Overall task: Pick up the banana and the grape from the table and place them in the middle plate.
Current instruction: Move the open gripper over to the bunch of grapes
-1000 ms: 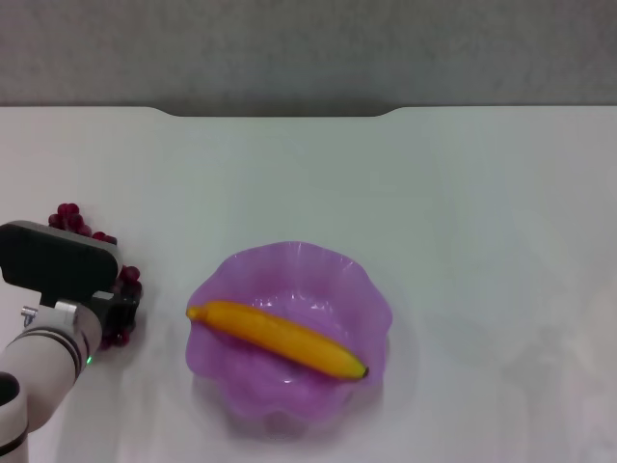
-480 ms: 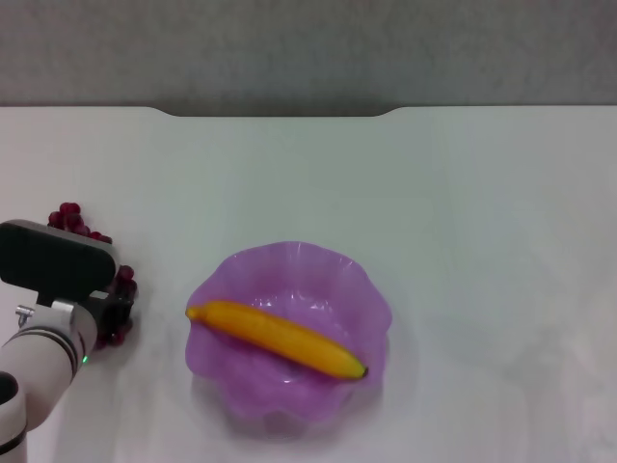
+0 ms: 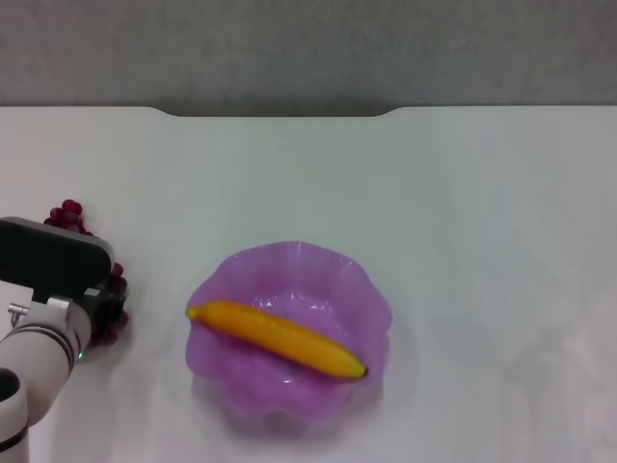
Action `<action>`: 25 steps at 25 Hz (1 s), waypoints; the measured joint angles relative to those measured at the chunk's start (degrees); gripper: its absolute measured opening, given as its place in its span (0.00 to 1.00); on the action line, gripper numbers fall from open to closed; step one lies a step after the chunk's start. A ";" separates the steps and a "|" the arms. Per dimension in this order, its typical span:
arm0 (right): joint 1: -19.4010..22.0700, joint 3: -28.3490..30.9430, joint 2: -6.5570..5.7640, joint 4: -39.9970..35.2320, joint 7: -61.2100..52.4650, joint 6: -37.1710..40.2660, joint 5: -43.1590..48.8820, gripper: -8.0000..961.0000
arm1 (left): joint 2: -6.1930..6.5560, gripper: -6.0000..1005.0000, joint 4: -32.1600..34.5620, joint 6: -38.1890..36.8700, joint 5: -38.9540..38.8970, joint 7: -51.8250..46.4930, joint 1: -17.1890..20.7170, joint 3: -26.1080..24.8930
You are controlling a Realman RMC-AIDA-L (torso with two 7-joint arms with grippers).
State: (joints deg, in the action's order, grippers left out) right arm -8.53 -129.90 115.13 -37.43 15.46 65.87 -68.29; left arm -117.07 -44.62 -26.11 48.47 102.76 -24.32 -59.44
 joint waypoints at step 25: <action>-0.45 0.00 0.00 0.23 0.01 0.05 0.00 0.01 | 0.07 0.46 -3.18 -3.52 2.23 -0.73 1.16 2.21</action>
State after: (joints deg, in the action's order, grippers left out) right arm -8.98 -129.90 115.13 -37.20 15.47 65.92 -68.29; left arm -117.00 -47.80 -29.63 50.70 102.02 -23.15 -57.23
